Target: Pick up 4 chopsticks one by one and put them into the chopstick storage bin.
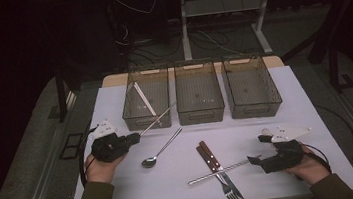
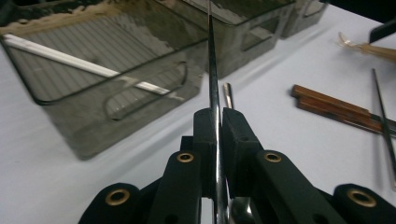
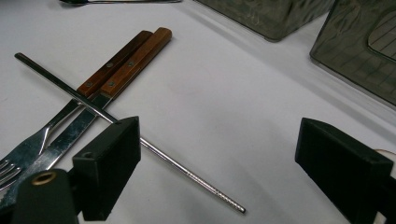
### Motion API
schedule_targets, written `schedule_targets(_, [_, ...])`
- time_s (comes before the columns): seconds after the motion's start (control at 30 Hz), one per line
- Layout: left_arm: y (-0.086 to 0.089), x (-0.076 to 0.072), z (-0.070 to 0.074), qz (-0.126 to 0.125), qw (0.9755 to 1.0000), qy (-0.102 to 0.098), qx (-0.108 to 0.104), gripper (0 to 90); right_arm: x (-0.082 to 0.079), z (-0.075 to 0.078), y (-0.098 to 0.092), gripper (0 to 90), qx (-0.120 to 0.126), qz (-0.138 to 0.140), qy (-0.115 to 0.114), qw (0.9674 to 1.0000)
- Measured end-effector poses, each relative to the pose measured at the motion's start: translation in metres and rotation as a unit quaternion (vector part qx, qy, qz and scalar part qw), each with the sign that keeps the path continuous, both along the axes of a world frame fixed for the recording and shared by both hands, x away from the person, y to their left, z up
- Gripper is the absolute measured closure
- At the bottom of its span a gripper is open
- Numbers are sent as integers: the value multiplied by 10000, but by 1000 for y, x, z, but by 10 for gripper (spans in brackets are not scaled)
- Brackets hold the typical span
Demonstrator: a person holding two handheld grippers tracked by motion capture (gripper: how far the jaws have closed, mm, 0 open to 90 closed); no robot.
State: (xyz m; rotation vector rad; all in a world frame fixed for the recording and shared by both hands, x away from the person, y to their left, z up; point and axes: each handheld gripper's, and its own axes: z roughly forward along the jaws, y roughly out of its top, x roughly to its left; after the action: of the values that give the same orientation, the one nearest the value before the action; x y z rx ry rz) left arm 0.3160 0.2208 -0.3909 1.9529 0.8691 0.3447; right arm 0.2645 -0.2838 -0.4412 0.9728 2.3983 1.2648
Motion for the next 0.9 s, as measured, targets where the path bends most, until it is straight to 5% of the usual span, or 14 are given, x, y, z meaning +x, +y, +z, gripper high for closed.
schedule_targets(0.53, [10, 35, 11, 631, 9979, -81, -139, 841, 2, -1, 2, 141, 4, 33, 21, 10000])
schedule_targets(0.9, [-2, 74, 18, 789, 9969, -34, 19, 841, 2, -1, 1, 140, 23, 8, 26, 10000])
